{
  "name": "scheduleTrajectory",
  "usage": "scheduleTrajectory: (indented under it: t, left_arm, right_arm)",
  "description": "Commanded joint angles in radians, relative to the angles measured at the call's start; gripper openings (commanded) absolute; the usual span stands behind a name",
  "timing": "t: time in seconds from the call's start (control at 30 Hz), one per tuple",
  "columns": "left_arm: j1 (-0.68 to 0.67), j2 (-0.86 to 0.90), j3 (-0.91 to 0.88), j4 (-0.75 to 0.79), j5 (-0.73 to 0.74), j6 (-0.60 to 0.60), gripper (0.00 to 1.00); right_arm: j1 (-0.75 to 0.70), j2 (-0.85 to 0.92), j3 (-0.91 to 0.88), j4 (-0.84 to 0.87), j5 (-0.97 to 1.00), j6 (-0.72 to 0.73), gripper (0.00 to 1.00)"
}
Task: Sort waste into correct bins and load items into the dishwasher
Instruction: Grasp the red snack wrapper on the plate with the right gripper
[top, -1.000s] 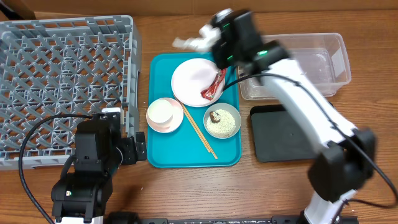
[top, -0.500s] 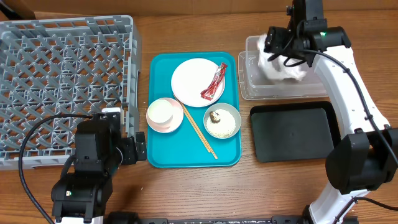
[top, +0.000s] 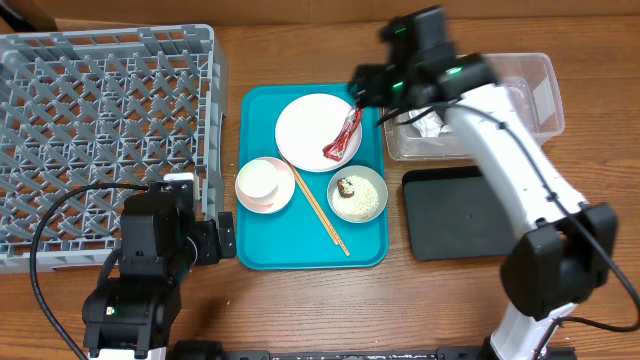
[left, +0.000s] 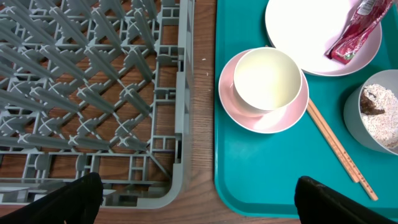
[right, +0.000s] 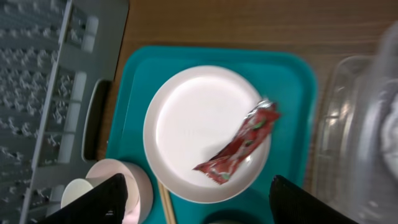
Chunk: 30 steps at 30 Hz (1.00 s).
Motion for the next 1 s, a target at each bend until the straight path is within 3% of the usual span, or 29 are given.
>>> scheduleTrajectory:
  t: [0.0, 0.13, 0.27, 0.77, 0.87, 0.97]
  left_arm:
    - [-0.006, -0.003, 0.026, 0.004, 0.012, -0.015, 1.00]
    - [-0.006, -0.003, 0.026, 0.004, 0.012, -0.015, 1.00]
    - [-0.006, -0.003, 0.026, 0.004, 0.012, -0.015, 1.00]
    - [-0.006, -0.003, 0.026, 0.004, 0.013, -0.015, 1.00]
    - [-0.006, -0.003, 0.026, 0.004, 0.013, -0.015, 1.00]
    - [-0.006, -0.003, 0.026, 0.004, 0.013, -0.015, 1.00]
  right_arm:
    - [0.064, 0.053, -0.004, -0.001, 0.160, 0.124, 0.73]
    - [0.115, 0.114, -0.004, 0.000, 0.212, 0.239, 0.66]
    - [0.124, 0.181, -0.004, 0.011, 0.248, 0.342, 0.65]
    - [0.125, 0.321, -0.004, 0.068, 0.244, 0.416, 0.61]
    - [0.125, 0.323, -0.004, 0.081, 0.245, 0.415, 0.51]
    - [0.125, 0.323, -0.004, 0.075, 0.244, 0.415, 0.29]
